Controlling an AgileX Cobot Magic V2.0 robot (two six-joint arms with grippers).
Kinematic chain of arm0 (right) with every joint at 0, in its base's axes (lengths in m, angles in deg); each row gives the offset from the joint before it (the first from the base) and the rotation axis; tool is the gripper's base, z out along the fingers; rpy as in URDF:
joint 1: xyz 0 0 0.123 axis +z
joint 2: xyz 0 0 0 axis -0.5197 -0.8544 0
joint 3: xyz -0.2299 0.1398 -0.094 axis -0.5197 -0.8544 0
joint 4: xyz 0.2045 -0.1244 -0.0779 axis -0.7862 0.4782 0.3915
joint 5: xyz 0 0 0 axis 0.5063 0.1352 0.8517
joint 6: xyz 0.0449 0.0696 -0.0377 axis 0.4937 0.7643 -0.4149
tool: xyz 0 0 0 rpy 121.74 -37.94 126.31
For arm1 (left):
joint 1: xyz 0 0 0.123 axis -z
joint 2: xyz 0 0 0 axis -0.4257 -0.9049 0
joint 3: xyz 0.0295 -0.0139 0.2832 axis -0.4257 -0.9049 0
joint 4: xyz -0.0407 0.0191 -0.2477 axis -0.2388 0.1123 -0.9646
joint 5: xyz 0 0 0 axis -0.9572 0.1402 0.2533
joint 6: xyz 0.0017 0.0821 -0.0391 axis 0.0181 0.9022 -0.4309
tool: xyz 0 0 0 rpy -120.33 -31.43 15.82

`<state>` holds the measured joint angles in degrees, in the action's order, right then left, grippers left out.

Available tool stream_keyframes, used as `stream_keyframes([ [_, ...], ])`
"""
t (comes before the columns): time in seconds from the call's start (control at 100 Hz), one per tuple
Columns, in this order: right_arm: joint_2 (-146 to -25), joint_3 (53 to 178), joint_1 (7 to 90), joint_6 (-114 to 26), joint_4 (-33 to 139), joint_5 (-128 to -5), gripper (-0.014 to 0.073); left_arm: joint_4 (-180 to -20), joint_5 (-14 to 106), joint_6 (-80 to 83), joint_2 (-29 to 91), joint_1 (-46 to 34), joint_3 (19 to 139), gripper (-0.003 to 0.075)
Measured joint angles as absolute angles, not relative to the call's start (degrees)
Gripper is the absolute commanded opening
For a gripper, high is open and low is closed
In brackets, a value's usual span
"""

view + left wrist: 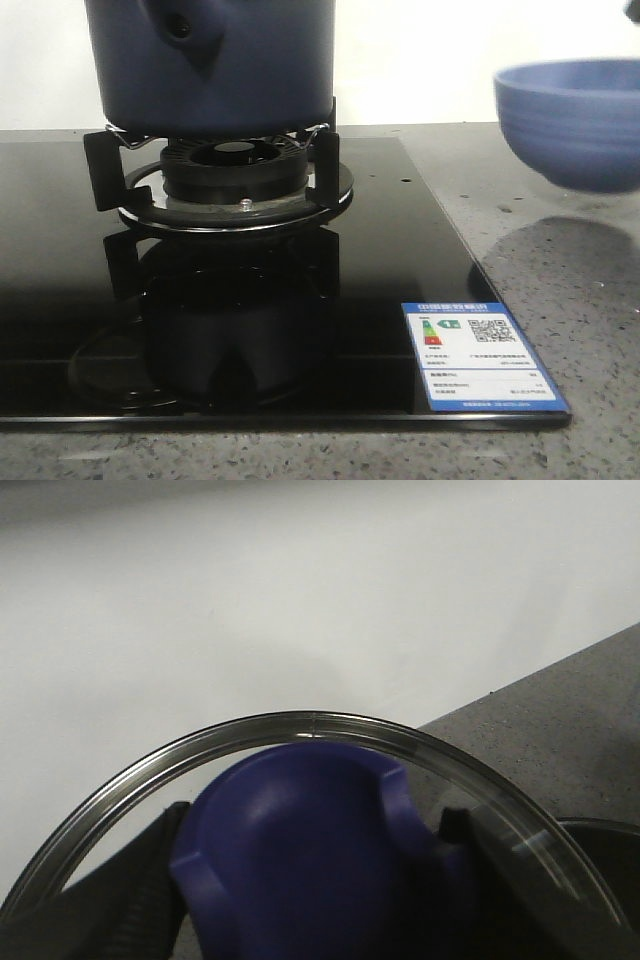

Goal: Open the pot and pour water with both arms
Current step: 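Lift the bowl with the right gripper toward the open pot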

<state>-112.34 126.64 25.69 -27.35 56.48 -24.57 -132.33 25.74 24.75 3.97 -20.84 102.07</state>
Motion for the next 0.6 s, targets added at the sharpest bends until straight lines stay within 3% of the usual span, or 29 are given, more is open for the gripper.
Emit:
stream_keyframes([
  [0.6,-122.3,162.8,39.5,-27.6,56.4,-10.0,-0.0058,-132.8,31.1,24.8,4.0,-20.8,102.1,0.0386],
])
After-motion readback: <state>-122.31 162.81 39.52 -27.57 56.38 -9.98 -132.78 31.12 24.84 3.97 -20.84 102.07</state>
